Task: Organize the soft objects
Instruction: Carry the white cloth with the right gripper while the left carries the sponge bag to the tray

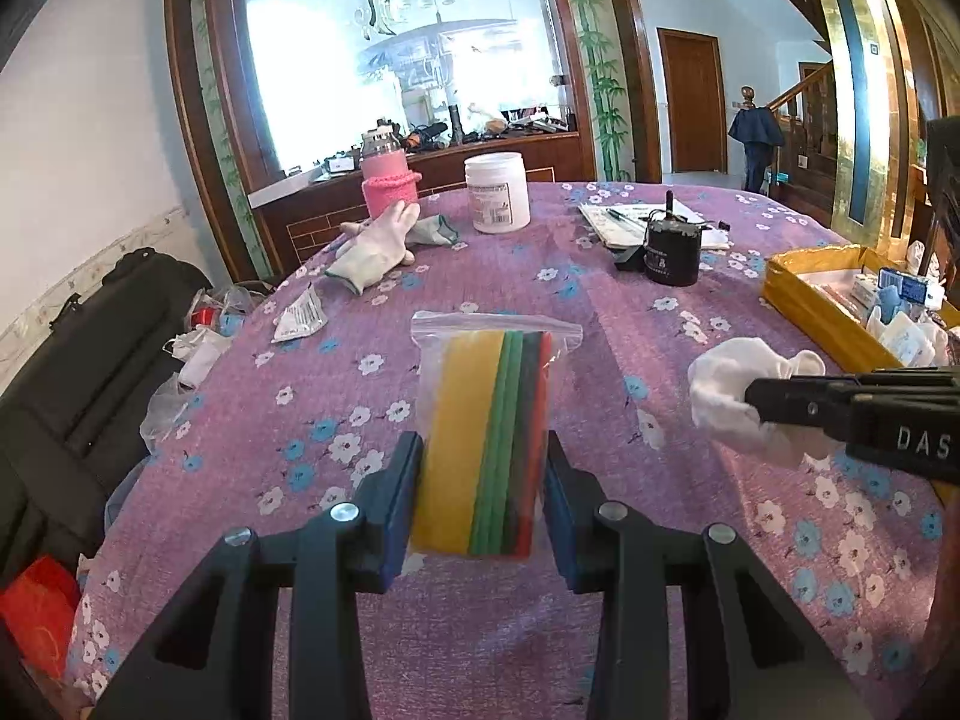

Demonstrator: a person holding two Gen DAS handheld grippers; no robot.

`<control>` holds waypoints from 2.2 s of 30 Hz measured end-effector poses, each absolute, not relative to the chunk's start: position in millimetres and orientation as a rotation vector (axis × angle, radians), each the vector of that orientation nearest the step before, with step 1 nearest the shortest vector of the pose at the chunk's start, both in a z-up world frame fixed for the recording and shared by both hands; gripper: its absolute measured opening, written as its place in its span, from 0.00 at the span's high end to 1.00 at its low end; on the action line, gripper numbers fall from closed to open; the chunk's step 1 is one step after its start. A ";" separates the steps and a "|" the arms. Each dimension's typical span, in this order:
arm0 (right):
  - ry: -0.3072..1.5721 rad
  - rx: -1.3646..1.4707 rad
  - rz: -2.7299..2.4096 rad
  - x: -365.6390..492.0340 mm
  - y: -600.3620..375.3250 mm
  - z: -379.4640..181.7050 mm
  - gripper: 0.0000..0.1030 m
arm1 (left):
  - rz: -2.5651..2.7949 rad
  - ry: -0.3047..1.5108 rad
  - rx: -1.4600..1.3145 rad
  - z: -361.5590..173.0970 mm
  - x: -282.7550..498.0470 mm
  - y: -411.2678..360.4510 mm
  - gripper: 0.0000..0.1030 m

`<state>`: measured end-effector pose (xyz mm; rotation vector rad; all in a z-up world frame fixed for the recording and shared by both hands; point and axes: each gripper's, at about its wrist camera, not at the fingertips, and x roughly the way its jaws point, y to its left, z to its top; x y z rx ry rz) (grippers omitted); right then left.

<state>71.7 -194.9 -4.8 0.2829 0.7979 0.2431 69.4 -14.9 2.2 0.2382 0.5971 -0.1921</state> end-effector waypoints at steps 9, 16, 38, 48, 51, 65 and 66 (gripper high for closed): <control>0.710 0.328 0.225 60.4 -218.5 19.1 0.90 | -0.263 0.611 0.211 22.0 63.1 -37.2 0.64; 0.608 0.400 0.177 43.6 -253.8 43.7 0.91 | -0.362 0.656 0.134 43.2 65.4 -65.5 0.64; 0.439 0.618 -0.236 -30.8 -422.8 69.1 0.90 | -0.701 0.768 0.091 52.0 44.8 -254.1 0.64; 0.546 0.618 -0.330 -21.6 -447.0 45.3 0.90 | -0.733 0.863 0.128 14.3 49.9 -295.1 0.64; 0.562 0.600 -0.342 -18.9 -445.6 43.7 0.90 | -0.734 0.866 0.132 8.6 52.3 -293.7 0.64; 0.645 0.570 -0.379 -8.4 -444.4 25.7 0.89 | -0.748 0.801 0.189 5.6 39.8 -295.6 0.64; 0.652 0.566 -0.382 -7.7 -444.7 24.2 0.89 | -0.747 0.797 0.192 5.4 38.9 -295.2 0.64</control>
